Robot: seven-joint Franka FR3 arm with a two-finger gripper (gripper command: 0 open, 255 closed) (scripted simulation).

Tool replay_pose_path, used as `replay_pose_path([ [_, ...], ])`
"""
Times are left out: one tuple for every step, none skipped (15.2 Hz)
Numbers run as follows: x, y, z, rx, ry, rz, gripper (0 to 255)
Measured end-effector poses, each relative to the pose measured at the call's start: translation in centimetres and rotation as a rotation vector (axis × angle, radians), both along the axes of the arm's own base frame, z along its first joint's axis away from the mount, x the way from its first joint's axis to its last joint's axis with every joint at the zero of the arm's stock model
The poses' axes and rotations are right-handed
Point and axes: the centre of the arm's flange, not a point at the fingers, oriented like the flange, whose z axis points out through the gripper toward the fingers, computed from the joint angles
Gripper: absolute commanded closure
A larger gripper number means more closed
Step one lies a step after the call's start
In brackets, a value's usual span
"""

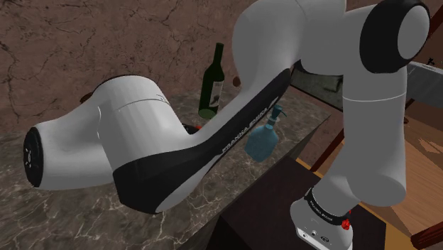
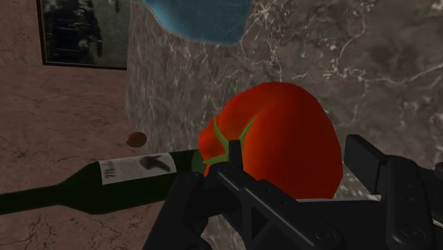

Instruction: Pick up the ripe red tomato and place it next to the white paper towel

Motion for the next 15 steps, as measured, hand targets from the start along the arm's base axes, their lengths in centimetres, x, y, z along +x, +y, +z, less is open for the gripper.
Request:
replay_pose_path([
  [-0.1,0.0,-0.6,0.0,0.0,0.0,255],
  [-0.1,0.0,-1.1,0.0,0.0,0.0,255],
  [0.0,-0.1,-1.7,0.0,0.0,0.0,255],
  [0.0,-0.1,-2.2,0.0,0.0,0.0,255],
  [0.0,-0.1,-2.7,0.0,0.0,0.0,255],
  [0.1,-0.1,-3.2,0.0,0.0,0.0,255],
  [0.1,-0.1,-3.6,0.0,0.0,0.0,255],
  [0.0,-0.1,-3.8,0.0,0.0,0.0,255],
  [0.0,-0.1,-3.9,0.0,0.0,0.0,255],
  [0.0,-0.1,-4.0,0.0,0.0,0.0,255],
  [0.0,-0.1,-4.0,0.0,0.0,0.0,255],
  [0.0,-0.1,-4.0,0.0,0.0,0.0,255],
  [0.0,-0.1,-4.0,0.0,0.0,0.0,255],
  [0.0,-0.1,-4.0,0.0,0.0,0.0,0],
  [0.0,-0.1,-4.0,0.0,0.0,0.0,0],
])
